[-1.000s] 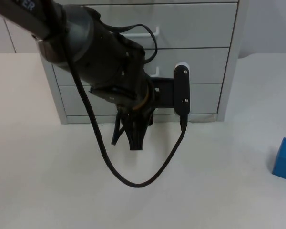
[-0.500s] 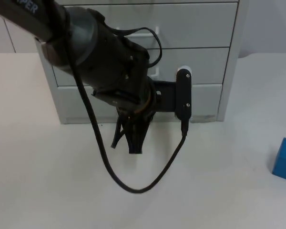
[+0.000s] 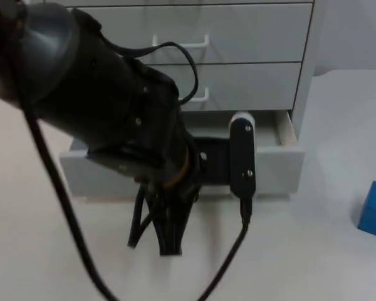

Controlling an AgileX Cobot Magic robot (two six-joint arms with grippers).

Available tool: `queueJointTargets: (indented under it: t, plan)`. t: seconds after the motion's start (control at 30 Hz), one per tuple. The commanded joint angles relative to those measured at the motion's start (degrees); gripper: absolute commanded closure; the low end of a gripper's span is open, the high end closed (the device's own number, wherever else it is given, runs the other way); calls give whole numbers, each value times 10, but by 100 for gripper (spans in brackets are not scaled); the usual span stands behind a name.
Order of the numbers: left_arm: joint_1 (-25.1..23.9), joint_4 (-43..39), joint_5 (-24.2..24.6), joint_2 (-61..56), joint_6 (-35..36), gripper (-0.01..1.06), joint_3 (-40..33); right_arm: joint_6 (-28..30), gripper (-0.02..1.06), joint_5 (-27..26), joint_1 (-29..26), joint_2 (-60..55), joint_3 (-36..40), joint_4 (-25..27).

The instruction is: Open the drawer with the left hand, place the block into the drawer with the right hand, then close the drawer with the left hand.

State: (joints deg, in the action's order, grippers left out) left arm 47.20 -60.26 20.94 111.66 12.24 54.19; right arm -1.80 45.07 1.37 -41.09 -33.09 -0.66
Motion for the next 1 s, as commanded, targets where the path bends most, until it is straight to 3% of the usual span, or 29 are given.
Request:
queueJointTargets:
  t: [0.0,0.37,0.73,0.83,0.87,0.97]
  plan:
    - [17,59,18,-24,15,105,-23,-1,-1,-8,-2,0,-3,-4]
    - [94,179,37,-49,-20,105,-85,-1,-1,-3,-2,0,-3,-3]
    - [101,190,19,-49,-32,105,-88,-4,-1,-2,-2,0,-3,-3]
    - [101,190,5,-49,-32,91,-88,-4,-1,-2,-2,0,-3,-3]
    - [101,190,5,-49,-32,91,-88,-4,-1,-2,-2,0,-3,-3]
    - [101,190,-12,-49,-32,64,-88,-3,-1,-2,-2,1,-3,-3]
